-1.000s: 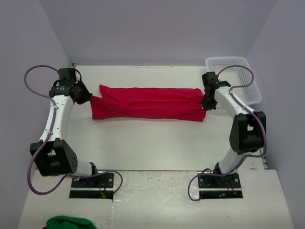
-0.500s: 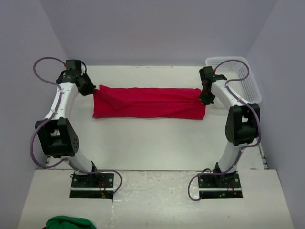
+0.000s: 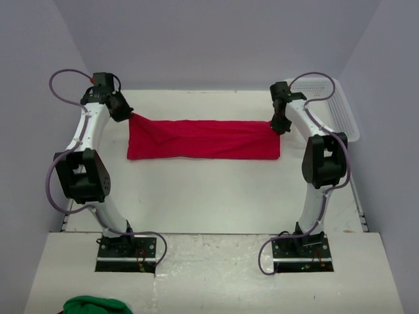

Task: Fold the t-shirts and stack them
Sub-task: Fold the other side of the tshirt into a rectangle

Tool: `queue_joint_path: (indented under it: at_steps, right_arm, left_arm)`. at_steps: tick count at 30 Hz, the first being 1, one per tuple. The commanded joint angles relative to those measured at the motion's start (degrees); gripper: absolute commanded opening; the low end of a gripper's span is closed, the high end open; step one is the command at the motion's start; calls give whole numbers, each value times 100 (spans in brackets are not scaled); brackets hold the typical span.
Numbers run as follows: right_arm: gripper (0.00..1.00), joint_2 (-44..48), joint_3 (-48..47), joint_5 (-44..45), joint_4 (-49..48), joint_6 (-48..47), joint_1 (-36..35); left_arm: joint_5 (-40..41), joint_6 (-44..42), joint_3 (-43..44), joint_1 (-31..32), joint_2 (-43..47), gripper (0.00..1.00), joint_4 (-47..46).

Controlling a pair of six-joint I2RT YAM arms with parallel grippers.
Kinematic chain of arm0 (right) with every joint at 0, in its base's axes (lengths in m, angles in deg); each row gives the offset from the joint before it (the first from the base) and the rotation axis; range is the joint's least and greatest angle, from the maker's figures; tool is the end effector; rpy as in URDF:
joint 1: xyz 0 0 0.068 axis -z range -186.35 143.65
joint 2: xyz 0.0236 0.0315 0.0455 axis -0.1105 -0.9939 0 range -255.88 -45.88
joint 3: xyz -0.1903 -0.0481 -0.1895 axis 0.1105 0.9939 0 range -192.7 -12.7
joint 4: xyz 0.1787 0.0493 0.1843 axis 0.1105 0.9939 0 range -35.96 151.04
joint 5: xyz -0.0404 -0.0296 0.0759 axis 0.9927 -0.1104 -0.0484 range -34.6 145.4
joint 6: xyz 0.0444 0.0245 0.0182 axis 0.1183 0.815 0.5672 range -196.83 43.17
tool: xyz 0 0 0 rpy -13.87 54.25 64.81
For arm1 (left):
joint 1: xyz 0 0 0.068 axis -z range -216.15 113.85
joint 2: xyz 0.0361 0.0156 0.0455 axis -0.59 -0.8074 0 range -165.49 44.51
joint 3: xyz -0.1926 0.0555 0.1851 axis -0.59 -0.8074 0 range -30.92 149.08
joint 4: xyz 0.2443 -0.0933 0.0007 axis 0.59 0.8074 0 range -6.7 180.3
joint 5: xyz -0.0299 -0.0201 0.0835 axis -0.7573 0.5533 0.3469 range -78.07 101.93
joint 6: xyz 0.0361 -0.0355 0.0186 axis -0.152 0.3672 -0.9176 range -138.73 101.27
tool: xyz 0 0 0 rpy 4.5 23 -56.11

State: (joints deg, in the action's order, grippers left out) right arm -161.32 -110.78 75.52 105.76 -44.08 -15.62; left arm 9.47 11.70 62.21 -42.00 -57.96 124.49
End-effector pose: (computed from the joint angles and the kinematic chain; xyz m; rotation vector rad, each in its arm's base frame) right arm 0.4199 0.0561 0.2358 0.6279 2.5924 -0.2652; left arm 0.3962 0.0390 0.3060 -0.7497 2.3502 -0.2401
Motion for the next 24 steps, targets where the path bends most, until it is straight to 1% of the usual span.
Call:
queue_joint_path:
  at_steps: [1,5,8,15,21,24]
  right_arm:
    - [0,-215,-448,247,277,-120,-13]
    - [0,-321,-457,220,171,-190,-21]
    - [0,-497,-720,264,347,-208,-21]
    - [0,-857,-1186,247,417,-339,-21]
    - [0,-1191,-1687,168,628,-445,-21]
    - [0,-1244,-1670,107,541,-489,-30]
  left_arm:
    - [114,68,355,48,-228,0,-181]
    - [114,77,452,92,-422,0,-234]
    - [96,68,637,128,-615,0,-225]
    - [167,41,1120,163,-1045,0,-111]
    - [176,50,1384,171,-1275,0,-50]
    - [184,68,1463,180,-1389,0,-58]
